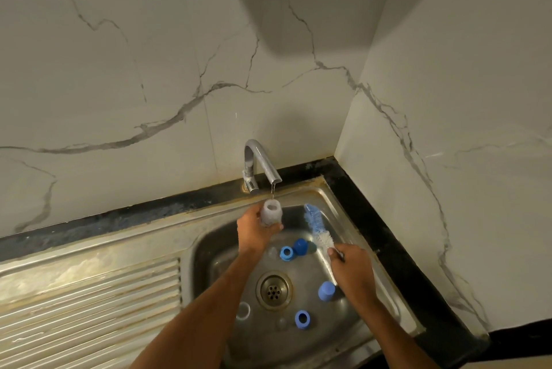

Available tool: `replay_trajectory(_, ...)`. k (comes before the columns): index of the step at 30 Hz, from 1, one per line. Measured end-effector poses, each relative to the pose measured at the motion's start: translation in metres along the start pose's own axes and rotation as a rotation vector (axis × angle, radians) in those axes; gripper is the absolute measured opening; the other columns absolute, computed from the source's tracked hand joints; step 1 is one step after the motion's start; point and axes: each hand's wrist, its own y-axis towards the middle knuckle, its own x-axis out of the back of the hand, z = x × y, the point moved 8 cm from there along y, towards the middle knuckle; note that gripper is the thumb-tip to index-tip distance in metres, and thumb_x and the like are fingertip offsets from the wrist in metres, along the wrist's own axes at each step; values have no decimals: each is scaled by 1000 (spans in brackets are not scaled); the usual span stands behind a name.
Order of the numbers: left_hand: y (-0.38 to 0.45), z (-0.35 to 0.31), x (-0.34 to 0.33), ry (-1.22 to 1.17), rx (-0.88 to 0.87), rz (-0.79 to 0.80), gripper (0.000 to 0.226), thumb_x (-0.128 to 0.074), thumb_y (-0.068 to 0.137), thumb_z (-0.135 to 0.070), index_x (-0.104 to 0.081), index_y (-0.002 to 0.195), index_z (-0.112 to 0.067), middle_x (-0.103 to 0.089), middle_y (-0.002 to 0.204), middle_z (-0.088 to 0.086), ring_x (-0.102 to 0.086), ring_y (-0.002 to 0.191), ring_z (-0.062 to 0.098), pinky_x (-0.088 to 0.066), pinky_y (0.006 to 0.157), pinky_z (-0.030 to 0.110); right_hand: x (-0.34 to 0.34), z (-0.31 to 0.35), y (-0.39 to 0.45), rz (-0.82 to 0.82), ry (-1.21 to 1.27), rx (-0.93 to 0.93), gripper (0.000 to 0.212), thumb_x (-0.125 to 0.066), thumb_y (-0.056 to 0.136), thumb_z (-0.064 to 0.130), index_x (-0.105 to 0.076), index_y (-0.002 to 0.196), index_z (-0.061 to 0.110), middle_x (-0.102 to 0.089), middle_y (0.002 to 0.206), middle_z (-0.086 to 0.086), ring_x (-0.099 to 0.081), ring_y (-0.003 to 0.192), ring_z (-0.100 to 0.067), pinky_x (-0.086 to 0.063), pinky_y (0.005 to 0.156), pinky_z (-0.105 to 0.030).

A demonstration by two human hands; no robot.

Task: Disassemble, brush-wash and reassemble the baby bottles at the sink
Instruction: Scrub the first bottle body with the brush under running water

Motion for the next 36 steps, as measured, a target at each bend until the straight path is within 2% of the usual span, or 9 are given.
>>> replay_trajectory(2, -1, -4, 1, -23, 0, -18, 64, -87, 74, -15, -58, 130, -19, -64, 127, -1, -58, 120, 14, -44, 97, 27, 7, 16, -8, 16, -81, 23, 29, -57, 93, 39, -67, 76, 17, -64, 69, -1, -58, 65, -16, -43, 59, -21)
replay_trajectory(5, -2, -6, -5, -7, -25, 18, 64, -88, 73, -16, -58, 130, -21, -64, 127, -4, -59, 118, 11, -44, 97, 26, 12, 29, -9, -12, -100, 111, 30, -55, 95, 30, -62, 68, 22, -60, 61, 4, -55, 59, -13, -41, 57, -24)
replay_trajectory(12, -4, -8, 2, -7, -10, -44, 63, -87, 74, -14, -58, 129, -19, -65, 127, 0, -59, 121, 16, -45, 100, 30, 7, 15, -9, 14, -113, 33, 26, -59, 94, 33, -68, 85, 10, -65, 73, -3, -59, 67, -15, -49, 64, -24)
replay_trajectory(14, -5, -7, 0, 12, -29, -25, 62, -88, 73, -16, -59, 129, -20, -65, 127, -1, -59, 121, 15, -43, 98, 28, 1, -4, -4, 15, -96, 3, 41, -58, 93, 46, -67, 99, 7, -66, 85, -7, -63, 77, -19, -56, 75, -32)
replay_trajectory(16, -6, -8, 4, -7, -1, -58, 60, -86, 75, -14, -59, 128, -19, -64, 127, 0, -58, 122, 16, -44, 99, 28, 2, 3, -5, 5, -56, 37, 53, -53, 90, 58, -69, 95, 8, -68, 83, -7, -64, 76, -21, -51, 69, -26)
replay_trajectory(19, -5, -9, 0, 11, -19, -27, 61, -87, 74, -17, -59, 129, -21, -65, 128, 0, -59, 122, 17, -45, 101, 31, 12, 26, -13, 11, -118, 86, 31, -54, 94, 36, -66, 73, 17, -63, 65, 0, -60, 64, -19, -47, 61, -31)
replay_trajectory(23, -4, -14, 0, 25, -35, -35, 62, -87, 75, -17, -59, 130, -20, -65, 129, 0, -58, 123, 17, -42, 99, 27, 13, 31, -12, 4, -117, 102, 30, -54, 95, 32, -64, 70, 19, -62, 63, 2, -58, 61, -16, -46, 59, -29)
replay_trajectory(29, -2, -16, 1, 3, -27, -57, 64, -87, 74, -15, -58, 131, -19, -64, 129, 0, -58, 123, 17, -43, 99, 29, -3, -7, -1, 31, -133, -29, 33, -61, 92, 41, -66, 98, 9, -68, 88, -8, -63, 77, -18, -55, 76, -33)
replay_trajectory(36, -5, -15, 1, -13, -18, -93, 62, -87, 75, -17, -58, 130, -19, -65, 128, 0, -58, 122, 16, -44, 100, 29, -12, -25, 9, 26, -86, -48, 29, -64, 91, 34, -68, 95, 5, -69, 87, -12, -61, 74, -20, -49, 72, -29)
